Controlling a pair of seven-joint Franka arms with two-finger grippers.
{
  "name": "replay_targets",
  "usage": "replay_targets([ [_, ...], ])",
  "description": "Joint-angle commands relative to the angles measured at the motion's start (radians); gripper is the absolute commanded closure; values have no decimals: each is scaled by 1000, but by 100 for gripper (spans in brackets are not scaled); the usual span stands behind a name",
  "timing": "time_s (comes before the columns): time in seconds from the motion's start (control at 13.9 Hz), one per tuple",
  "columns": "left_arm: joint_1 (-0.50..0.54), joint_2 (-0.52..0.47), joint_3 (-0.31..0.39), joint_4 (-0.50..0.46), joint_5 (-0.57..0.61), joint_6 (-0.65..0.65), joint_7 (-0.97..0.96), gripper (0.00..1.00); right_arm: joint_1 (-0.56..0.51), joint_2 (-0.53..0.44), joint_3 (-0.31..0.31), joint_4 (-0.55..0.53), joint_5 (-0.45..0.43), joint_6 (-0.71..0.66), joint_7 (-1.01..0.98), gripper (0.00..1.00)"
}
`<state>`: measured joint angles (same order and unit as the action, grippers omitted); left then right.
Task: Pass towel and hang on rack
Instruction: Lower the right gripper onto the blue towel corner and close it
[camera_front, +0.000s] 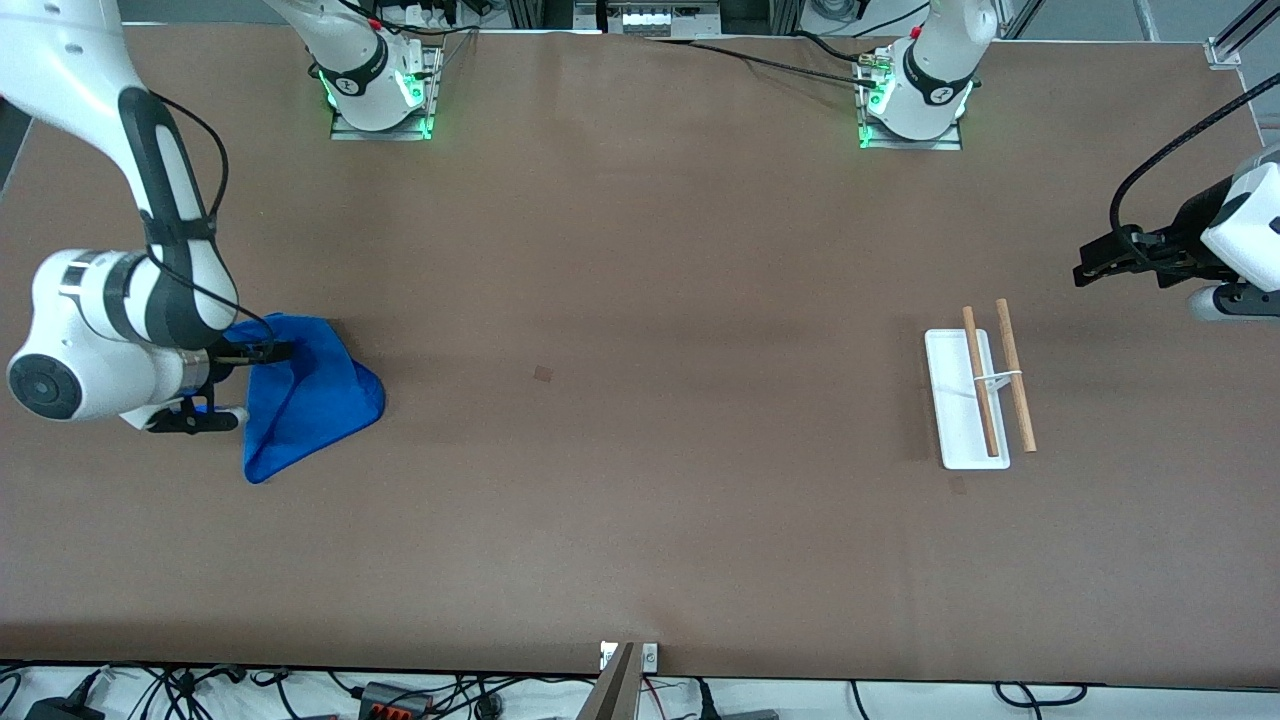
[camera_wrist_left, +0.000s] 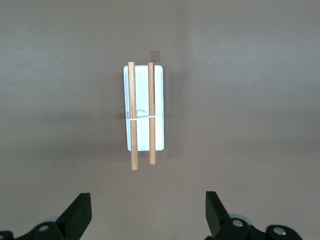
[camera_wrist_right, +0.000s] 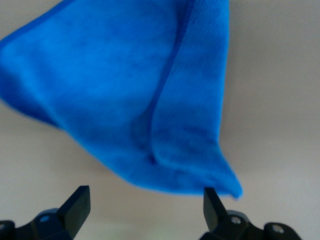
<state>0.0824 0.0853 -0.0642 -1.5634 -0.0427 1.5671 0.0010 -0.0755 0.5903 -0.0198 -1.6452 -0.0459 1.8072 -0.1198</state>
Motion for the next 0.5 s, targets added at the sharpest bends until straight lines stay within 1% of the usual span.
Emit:
replay_targets([
  [0.0, 8, 11, -2, 28, -16, -12, 17, 0, -24, 63, 6, 21, -2, 75, -117, 0],
  [0.14, 8, 11, -2, 28, -16, -10, 17, 0, -24, 85, 6, 22, -26, 99, -191, 0],
  [0.29, 10, 11, 0, 28, -14, -12, 17, 0, -24, 100, 6, 30, -45, 103, -204, 0],
  [0.43, 10, 11, 0, 28, -14, -12, 17, 0, -24, 98, 6, 27, -45, 68, -213, 0],
])
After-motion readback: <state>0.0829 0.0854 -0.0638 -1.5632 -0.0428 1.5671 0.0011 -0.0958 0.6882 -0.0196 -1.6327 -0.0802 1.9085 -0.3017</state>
